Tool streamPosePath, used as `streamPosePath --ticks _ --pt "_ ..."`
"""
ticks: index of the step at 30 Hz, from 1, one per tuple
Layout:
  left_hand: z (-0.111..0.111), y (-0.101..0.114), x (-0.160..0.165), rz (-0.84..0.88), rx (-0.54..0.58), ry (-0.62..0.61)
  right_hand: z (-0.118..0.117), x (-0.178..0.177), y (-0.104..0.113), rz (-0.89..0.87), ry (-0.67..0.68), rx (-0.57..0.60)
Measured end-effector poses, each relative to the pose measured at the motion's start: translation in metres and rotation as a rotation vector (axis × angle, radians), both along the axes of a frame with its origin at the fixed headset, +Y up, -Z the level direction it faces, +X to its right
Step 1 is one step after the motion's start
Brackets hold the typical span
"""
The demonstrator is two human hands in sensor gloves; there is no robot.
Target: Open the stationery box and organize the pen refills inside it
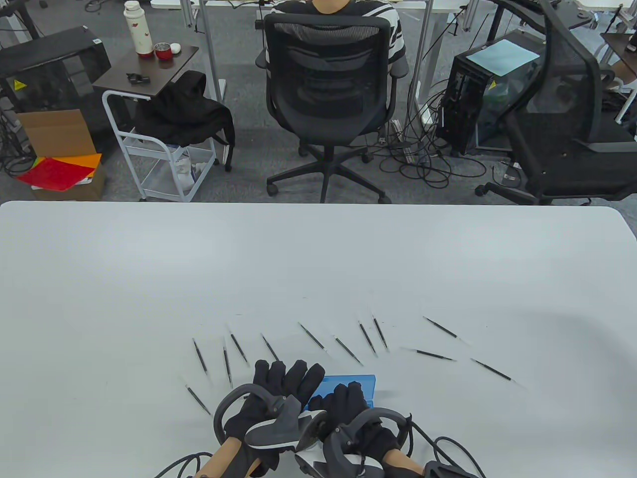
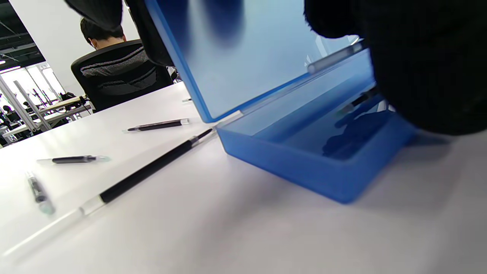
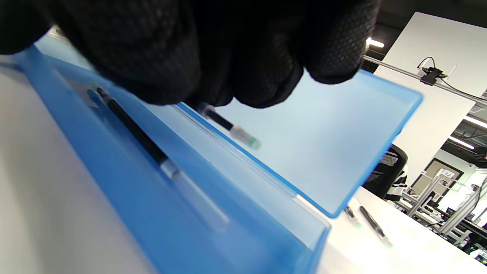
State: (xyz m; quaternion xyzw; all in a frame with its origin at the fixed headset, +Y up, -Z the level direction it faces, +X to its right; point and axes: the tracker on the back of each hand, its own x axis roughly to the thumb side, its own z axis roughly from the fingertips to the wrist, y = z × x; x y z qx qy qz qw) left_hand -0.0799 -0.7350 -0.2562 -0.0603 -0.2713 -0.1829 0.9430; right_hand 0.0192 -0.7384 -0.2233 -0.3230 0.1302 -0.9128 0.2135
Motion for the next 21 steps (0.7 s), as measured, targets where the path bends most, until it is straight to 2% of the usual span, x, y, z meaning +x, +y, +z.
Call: streamPosePath --ticks 6,12,18,21 --pt "0.0 0.0 0.0 -0.004 0.006 -0.003 -0.002 0.002 -0.004 0.022 -0.01 0.019" --pt "0.0 0.0 0.0 -0.001 0.002 -0.002 -0.005 0.008 0.002 -0.002 -0.006 0.003" --pt "0.0 0.0 0.0 0.001 0.0 -0.001 0.001 0.017 0.02 -0.059 0.005 0.003" --pt "0.0 0.0 0.0 0.006 -0.003 -0.002 0.004 0.026 0.038 -0.11 0.002 0.013"
